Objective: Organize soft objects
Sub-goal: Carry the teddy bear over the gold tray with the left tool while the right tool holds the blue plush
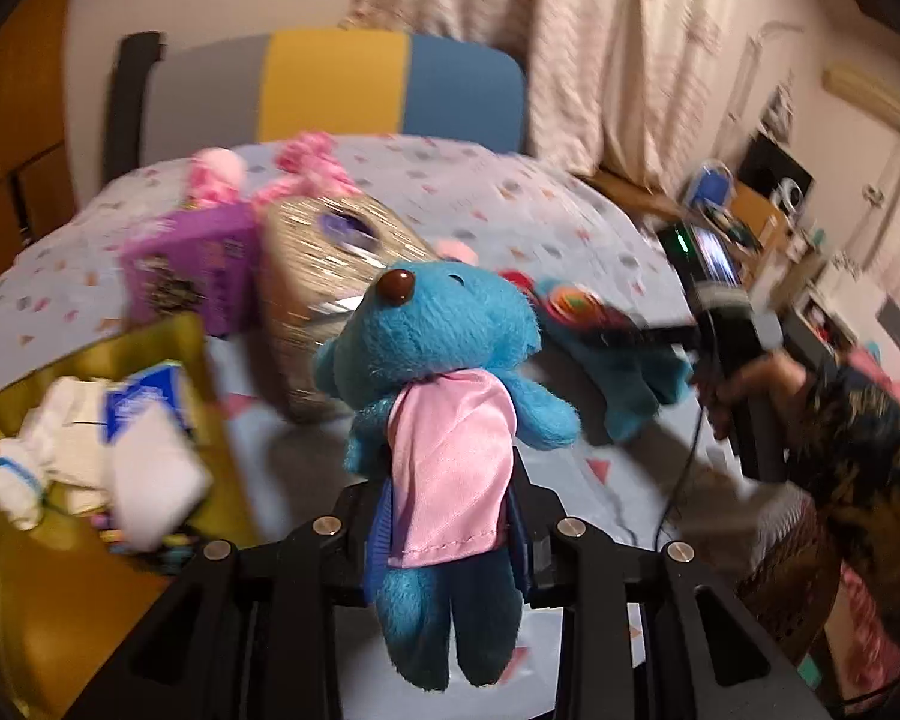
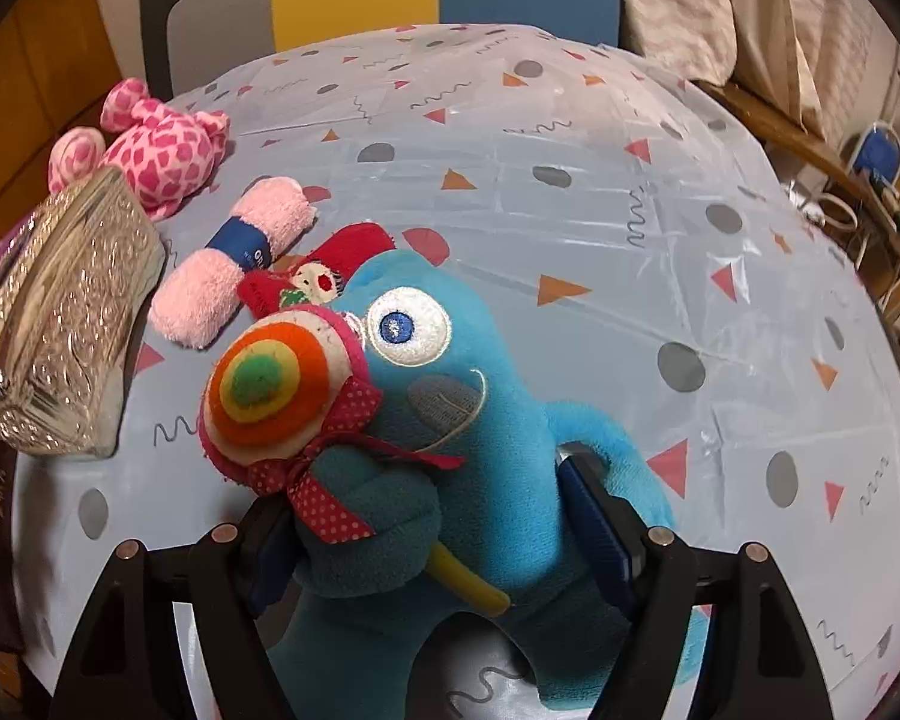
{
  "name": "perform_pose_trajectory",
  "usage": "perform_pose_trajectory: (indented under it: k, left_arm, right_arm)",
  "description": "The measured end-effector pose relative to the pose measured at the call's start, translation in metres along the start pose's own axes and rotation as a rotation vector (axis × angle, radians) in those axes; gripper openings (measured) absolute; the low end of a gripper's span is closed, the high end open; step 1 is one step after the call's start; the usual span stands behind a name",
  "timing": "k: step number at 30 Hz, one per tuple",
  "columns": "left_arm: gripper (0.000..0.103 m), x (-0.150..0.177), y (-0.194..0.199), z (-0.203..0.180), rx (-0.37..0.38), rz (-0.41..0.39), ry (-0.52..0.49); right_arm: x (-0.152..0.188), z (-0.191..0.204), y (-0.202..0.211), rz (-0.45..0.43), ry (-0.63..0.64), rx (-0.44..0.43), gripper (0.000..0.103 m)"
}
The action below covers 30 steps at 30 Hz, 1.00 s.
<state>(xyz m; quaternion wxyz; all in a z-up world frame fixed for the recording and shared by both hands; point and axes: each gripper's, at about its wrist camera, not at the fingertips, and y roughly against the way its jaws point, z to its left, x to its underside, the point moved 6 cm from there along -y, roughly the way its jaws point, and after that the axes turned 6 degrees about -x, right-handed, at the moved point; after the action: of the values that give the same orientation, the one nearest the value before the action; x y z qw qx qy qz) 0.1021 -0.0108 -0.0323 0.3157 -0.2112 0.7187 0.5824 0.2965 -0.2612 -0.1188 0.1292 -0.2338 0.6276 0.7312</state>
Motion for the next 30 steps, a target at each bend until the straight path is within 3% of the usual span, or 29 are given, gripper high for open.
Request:
perform_pose_trajectory:
  k: [4,9,16,19,24,26,28,30]
  left_arm:
    - [0.033,-0.006,0.028,0.043,-0.062,-0.04,0.088]
    - [0.033,-0.002,0.055,0.131,-0.233,-0.065,0.213]
    - [0.033,0.026,0.064,0.246,-0.435,-0.005,0.364]
    - [0.034,0.028,0.061,0.276,-0.469,0.006,0.389]
    - [0.045,0.039,0.039,0.316,-0.478,0.074,0.437]
    - [0.063,0.041,0.03,0.321,-0.49,0.101,0.425]
    - [0.07,0.042,0.026,0.324,-0.506,0.103,0.43]
    - [0.07,0.042,0.026,0.327,-0.514,0.099,0.441]
  right_arm:
    - [0.0,0.001,0.0,-0.003,0.015,0.009,0.079]
    - [0.0,0.0,0.0,-0.004,0.001,0.002,0.08]
    - [0.001,0.002,0.001,-0.017,0.013,0.009,0.08]
    - [0.001,0.003,0.001,-0.02,0.025,0.019,0.08]
    - [0.001,0.004,0.002,-0.021,0.032,0.027,0.08]
    - [0.001,0.004,0.001,-0.021,0.034,0.029,0.08]
    - [0.001,0.004,0.001,-0.021,0.035,0.03,0.08]
    - [0.001,0.004,0.001,-0.02,0.039,0.033,0.08]
